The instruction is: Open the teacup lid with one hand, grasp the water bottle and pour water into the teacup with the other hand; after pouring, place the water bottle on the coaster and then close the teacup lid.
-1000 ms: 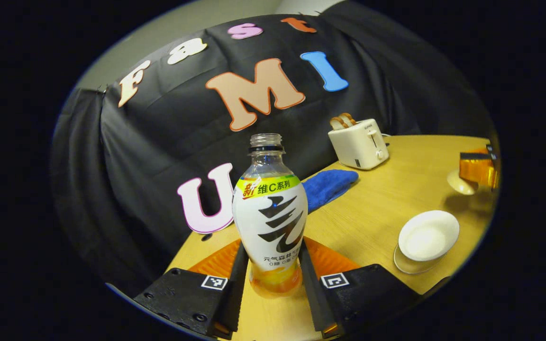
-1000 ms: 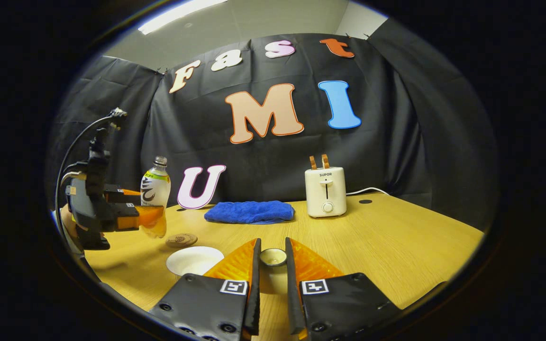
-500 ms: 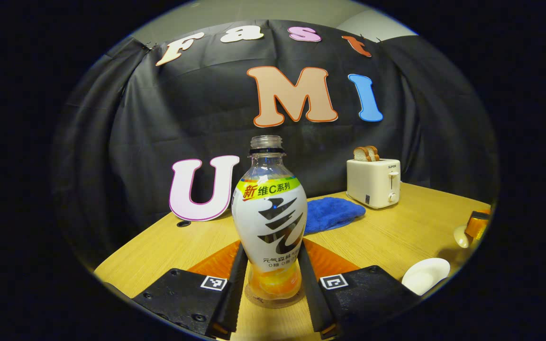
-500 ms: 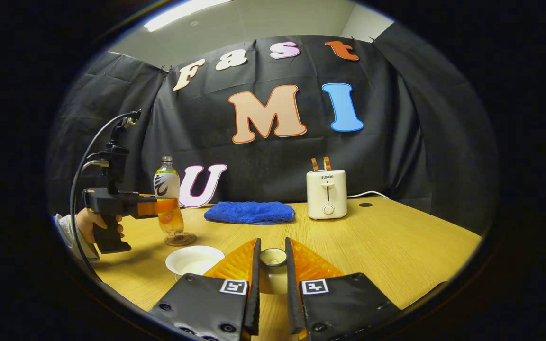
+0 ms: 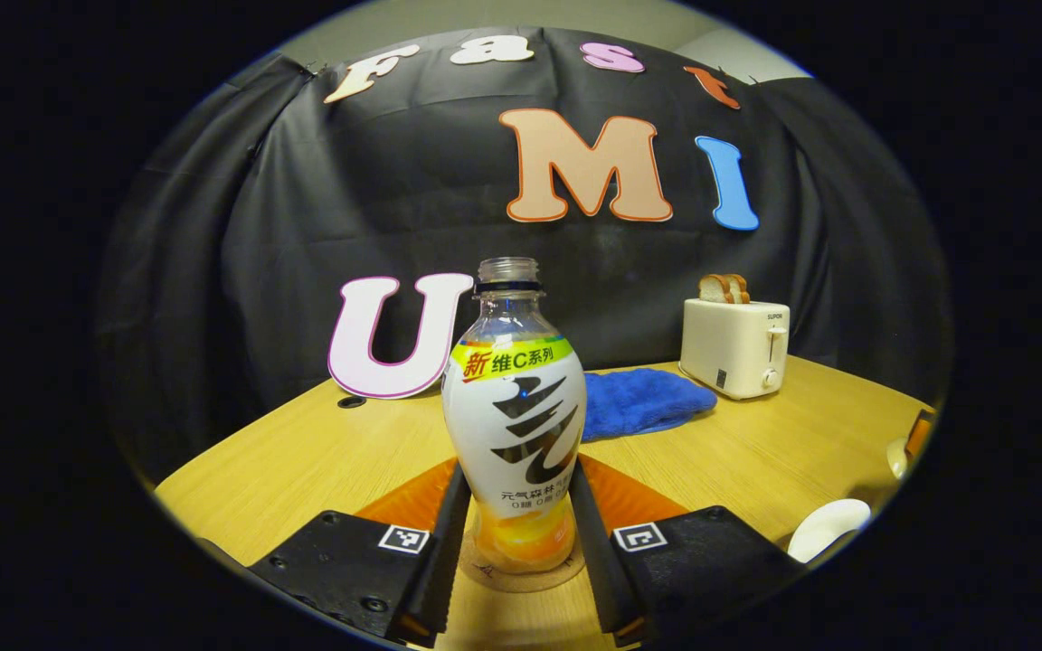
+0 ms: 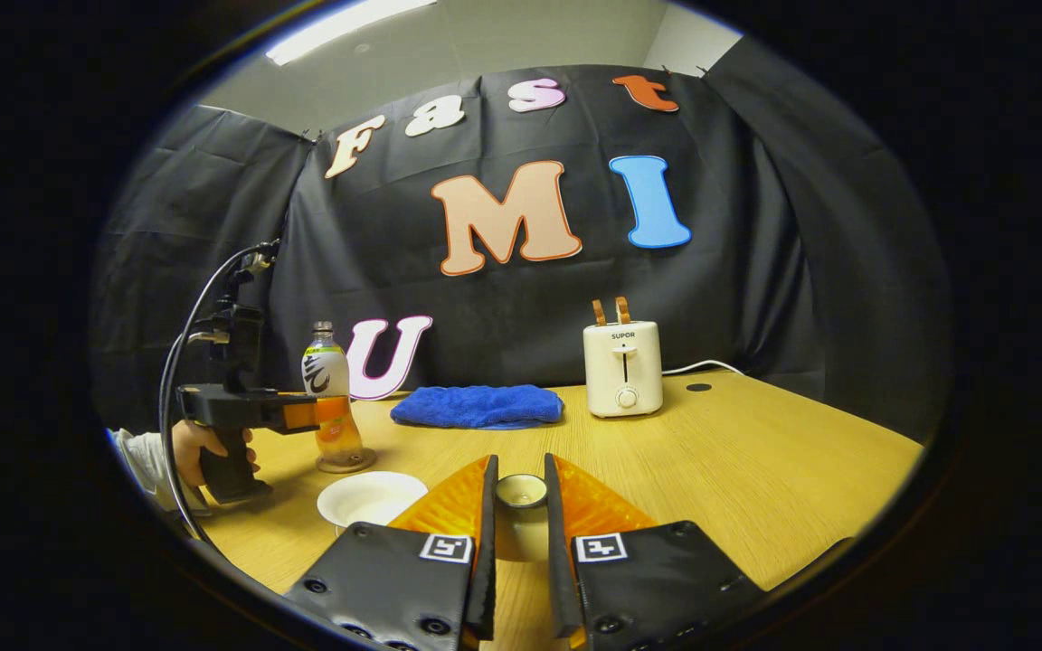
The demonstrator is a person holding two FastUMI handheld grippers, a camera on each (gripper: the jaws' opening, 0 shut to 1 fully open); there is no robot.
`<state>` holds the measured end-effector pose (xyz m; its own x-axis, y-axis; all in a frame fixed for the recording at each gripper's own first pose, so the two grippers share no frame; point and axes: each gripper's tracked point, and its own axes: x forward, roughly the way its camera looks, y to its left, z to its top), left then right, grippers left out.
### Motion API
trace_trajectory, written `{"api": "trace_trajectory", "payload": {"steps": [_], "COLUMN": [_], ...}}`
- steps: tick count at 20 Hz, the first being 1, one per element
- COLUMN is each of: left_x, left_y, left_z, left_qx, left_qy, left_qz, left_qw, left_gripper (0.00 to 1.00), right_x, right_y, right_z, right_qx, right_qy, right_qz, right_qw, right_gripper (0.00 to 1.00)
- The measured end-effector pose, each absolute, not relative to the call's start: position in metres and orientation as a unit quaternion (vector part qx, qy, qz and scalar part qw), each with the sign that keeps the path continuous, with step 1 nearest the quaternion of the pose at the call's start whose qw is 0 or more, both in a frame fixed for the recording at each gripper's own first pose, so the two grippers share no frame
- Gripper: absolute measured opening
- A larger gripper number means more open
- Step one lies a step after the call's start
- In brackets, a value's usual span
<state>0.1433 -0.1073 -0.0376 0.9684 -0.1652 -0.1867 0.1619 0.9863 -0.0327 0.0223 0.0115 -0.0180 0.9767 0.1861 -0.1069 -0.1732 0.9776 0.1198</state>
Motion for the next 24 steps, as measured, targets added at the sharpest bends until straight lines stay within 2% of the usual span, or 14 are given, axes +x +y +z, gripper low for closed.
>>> {"api": "trace_trajectory", "payload": {"steps": [10,12,13,15,19,20,22,23,24], "left_x": [0.130,0.126,0.122,0.115,0.099,0.094,0.085,0.081,0.078], "left_y": [-0.107,-0.106,-0.106,-0.107,-0.096,-0.093,-0.089,-0.086,-0.085], "left_z": [-0.050,-0.047,-0.041,-0.031,-0.017,-0.016,-0.015,-0.015,-0.016], "left_qx": [-0.021,-0.014,-0.008,0.003,-0.003,-0.003,-0.004,-0.006,-0.008], "left_qy": [0.111,0.104,0.094,0.076,0.045,0.043,0.040,0.039,0.039], "left_qz": [-0.084,-0.083,-0.085,-0.089,-0.081,-0.081,-0.083,-0.083,-0.085], "left_qw": [0.990,0.991,0.992,0.993,0.996,0.996,0.996,0.996,0.996], "left_gripper": [0.71,0.79,0.89,0.94,0.94,0.94,0.94,0.94,0.94], "right_x": [0.023,0.022,0.022,0.023,0.021,0.023,0.025,0.026,0.025], "right_y": [0.012,0.012,0.012,0.014,0.026,0.028,0.036,0.040,0.045], "right_z": [-0.017,-0.017,-0.017,-0.017,-0.018,-0.017,-0.020,-0.019,-0.017], "right_qx": [0.051,0.050,0.050,0.054,0.098,0.103,0.105,0.105,0.104], "right_qy": [0.056,0.056,0.057,0.055,0.066,0.069,0.075,0.076,0.077], "right_qz": [0.090,0.089,0.088,0.091,0.113,0.117,0.123,0.126,0.129], "right_qw": [0.993,0.993,0.993,0.993,0.987,0.985,0.984,0.984,0.983], "right_gripper": [0.27,0.27,0.29,0.27,0.29,0.24,0.24,0.29,0.24]}}
